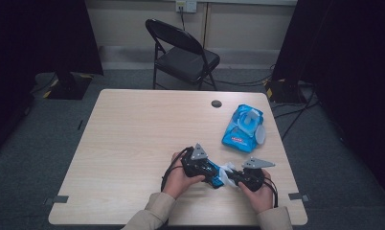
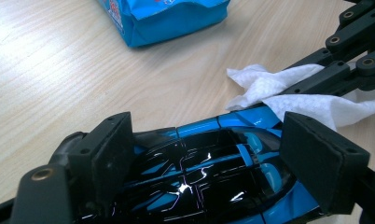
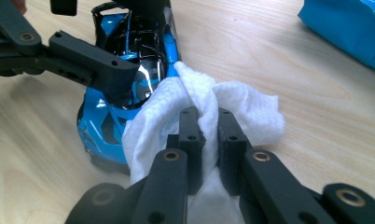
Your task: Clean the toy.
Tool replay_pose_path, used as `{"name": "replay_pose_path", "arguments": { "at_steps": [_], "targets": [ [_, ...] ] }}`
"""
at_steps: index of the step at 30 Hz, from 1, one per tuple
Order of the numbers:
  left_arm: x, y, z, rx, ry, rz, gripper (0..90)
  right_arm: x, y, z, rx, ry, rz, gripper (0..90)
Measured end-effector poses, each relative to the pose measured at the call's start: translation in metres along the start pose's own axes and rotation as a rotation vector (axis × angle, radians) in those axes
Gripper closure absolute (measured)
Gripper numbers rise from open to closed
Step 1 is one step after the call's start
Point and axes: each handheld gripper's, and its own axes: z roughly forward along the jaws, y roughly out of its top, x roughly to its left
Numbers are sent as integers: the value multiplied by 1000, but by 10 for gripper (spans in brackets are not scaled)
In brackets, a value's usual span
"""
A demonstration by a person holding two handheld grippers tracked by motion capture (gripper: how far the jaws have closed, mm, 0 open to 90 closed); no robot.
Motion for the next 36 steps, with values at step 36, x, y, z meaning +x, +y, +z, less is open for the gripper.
{"name": "replay_pose_path", "arguments": {
  "at_steps": [36],
  "targets": [
    [-1, 0, 0, -3, 11, -5, 176, 58, -11, -4, 107, 129, -114, 841]
  ]
}}
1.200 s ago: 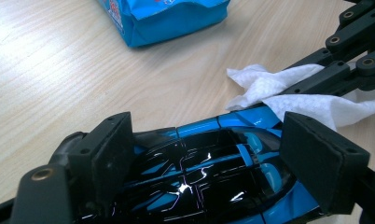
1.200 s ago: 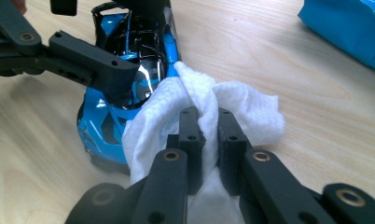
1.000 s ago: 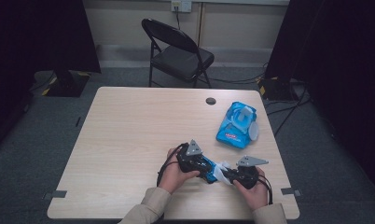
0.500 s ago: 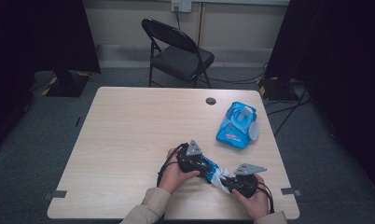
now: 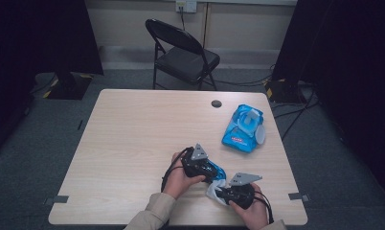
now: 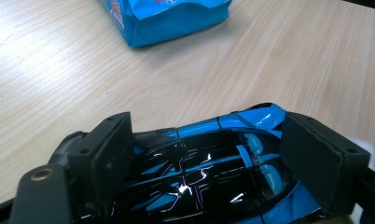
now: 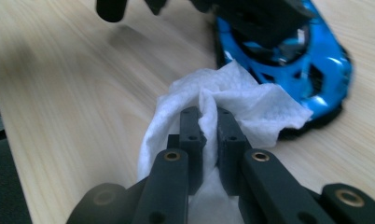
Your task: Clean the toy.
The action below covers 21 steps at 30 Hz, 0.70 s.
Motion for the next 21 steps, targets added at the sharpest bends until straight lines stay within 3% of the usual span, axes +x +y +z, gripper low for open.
{"name": "replay_pose_path", "arguments": {
  "at_steps": [7, 11, 17, 21],
  "targets": [
    [0, 0, 0, 2, 0, 2, 176, 8, 5, 9, -6, 47, -25, 839],
    [0, 0, 0, -2, -3, 1, 176, 7, 13, 1, -62, 70, -7, 838],
    [1, 0, 0, 3, -7, 0, 176, -11, 25, -24, -142, 26, 31, 838],
    [1, 0, 0, 3, -9, 3, 176, -29, 27, -32, -172, -29, 65, 838]
  ]
}}
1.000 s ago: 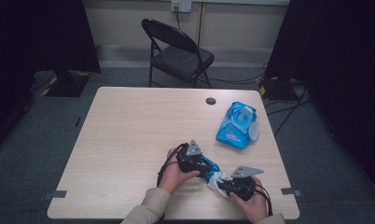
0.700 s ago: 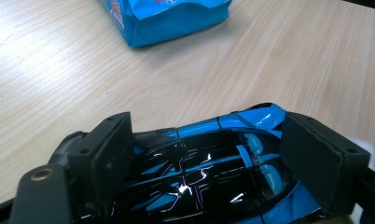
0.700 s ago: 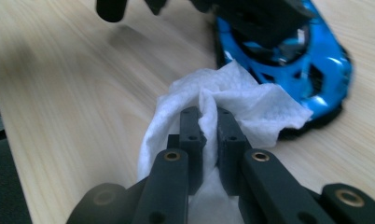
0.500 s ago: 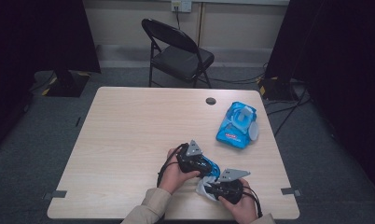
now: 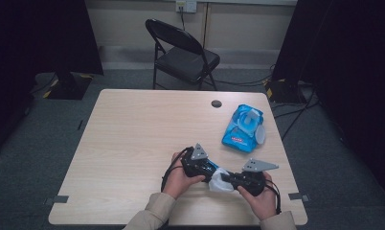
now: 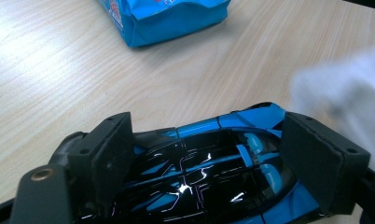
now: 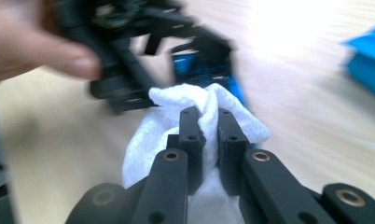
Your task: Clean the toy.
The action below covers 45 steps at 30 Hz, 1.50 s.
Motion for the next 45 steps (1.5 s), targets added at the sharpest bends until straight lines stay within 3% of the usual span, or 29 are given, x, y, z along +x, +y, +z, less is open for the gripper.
{"name": "replay_pose_path", "arguments": {
  "at_steps": [6, 12, 26, 45],
  "targets": [
    [0, 0, 0, 0, -1, 0, 176, -28, -1, 0, 6, -98, 43, 837],
    [0, 0, 0, -1, -4, 1, 176, -41, -13, 10, 42, -133, 76, 837],
    [0, -1, 0, -6, -3, 2, 176, -38, -21, 26, 109, -129, 42, 834],
    [1, -2, 0, -10, -6, 6, 175, -27, -29, 21, 110, -87, 14, 832]
  ]
}}
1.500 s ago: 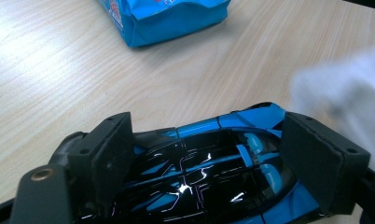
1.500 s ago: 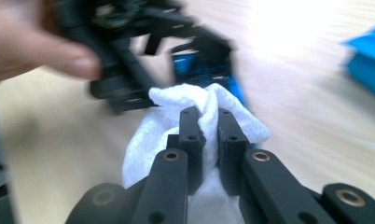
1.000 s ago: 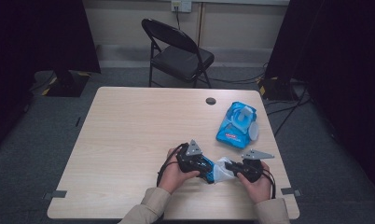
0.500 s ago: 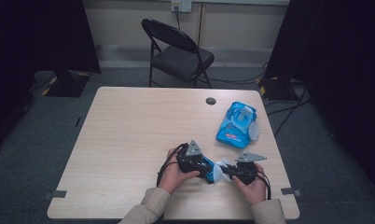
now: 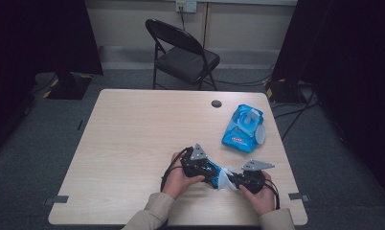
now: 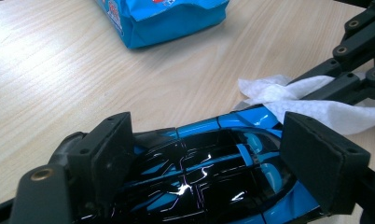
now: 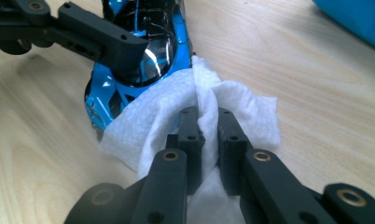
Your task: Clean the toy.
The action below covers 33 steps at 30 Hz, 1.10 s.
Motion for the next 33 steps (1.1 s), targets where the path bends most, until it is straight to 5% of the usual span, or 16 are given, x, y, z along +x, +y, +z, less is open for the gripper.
{"name": "replay_pose_path", "arguments": {
  "at_steps": [23, 33],
  "targets": [
    [-2, 0, 1, 0, 9, 1, 170, 20, -9, -12, 47, 77, -15, 835],
    [-2, 0, 0, 2, 12, -1, 169, 45, -6, -3, 68, 144, -67, 835]
  ]
}}
